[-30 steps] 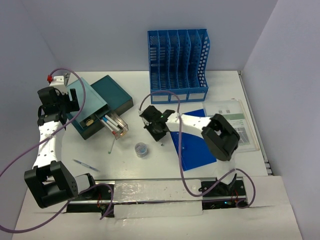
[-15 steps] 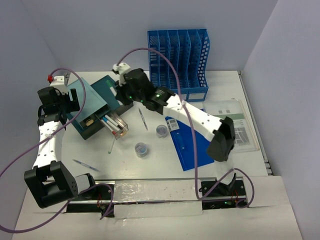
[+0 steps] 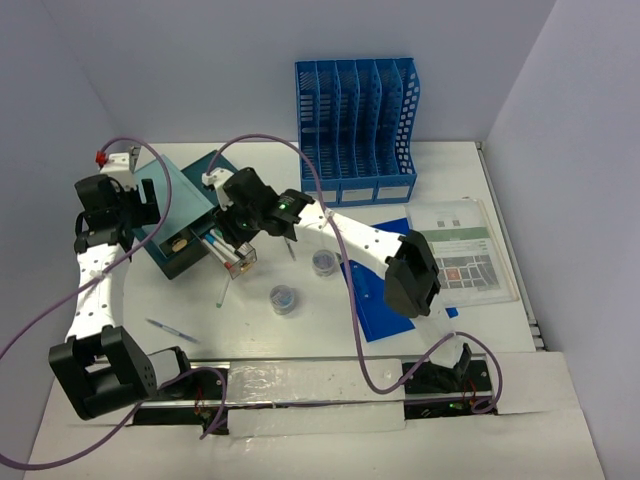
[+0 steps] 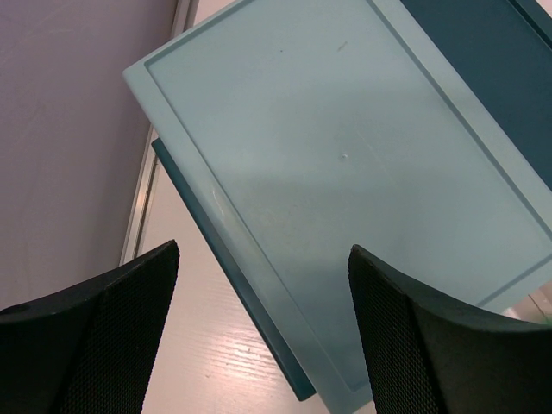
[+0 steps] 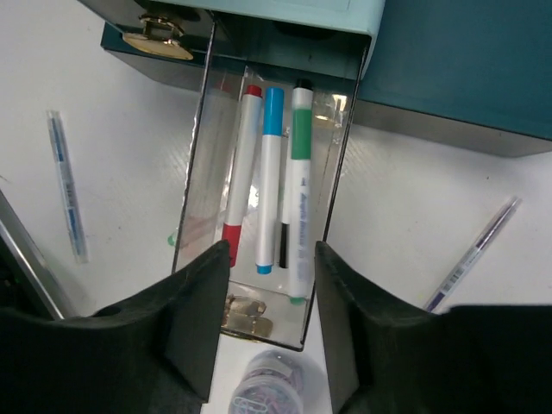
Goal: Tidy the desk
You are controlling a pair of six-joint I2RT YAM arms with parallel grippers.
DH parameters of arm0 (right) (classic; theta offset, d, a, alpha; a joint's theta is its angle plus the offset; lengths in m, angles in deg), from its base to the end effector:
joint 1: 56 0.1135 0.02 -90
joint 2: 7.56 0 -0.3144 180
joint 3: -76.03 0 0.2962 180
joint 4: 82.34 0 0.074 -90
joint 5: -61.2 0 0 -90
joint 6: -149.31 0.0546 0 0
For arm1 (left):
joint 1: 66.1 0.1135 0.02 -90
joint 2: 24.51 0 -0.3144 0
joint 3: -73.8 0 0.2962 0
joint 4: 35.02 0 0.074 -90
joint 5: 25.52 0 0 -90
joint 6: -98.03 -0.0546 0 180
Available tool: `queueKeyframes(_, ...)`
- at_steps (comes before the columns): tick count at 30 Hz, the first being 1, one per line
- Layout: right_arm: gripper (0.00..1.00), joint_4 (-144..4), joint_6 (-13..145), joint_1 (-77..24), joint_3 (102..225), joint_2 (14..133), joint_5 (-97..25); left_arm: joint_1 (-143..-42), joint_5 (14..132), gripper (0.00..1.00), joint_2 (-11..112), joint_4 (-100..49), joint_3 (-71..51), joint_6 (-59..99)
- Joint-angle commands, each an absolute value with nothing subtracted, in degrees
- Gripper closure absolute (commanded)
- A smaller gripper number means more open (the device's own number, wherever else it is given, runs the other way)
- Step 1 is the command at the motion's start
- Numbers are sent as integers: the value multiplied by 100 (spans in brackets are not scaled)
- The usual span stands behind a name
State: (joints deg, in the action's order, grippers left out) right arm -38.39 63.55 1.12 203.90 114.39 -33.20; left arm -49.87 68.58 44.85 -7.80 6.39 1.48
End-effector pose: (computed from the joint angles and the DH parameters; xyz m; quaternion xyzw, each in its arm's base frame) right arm 0.3125 0.4912 0.3317 -0.4150 0.7968 0.2531 0.3589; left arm 0.3058 0.0850 0.3350 -0.0547 0.8603 0.0697 0.5021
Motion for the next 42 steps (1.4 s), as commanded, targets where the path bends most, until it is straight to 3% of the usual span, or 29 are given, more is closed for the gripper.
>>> queueKeyframes(1, 47, -3848, 6248, 148, 20454, 11061, -3373, -4993, 7086, 14, 4066, -434, 386, 111)
queueKeyframes(8, 44, -4166, 6309, 148, 19928, 10542, -3275, -5156, 7579, 16, 3390, 957, 234, -524)
queueKeyframes(14, 43, -4613, 6381, 103, 18966, 9840, -2898, -5969, 7988, 16, 2959, 2104, 624, -1812)
queueKeyframes(24, 43, -4830, 6535, -183, 18215, 9276, -2636, -6542, 8238, 12, 3264, 1611, 1782, -2761)
queueKeyframes(29, 43, -4832, 6520, -248, 18115, 9202, -2494, -6961, 8014, 11, 2972, 655, 2633, -3222)
queueKeyframes(42, 43, -4735, 6517, -292, 18027, 9150, -2273, -7598, 8241, 12, 2940, -734, 3695, -3187)
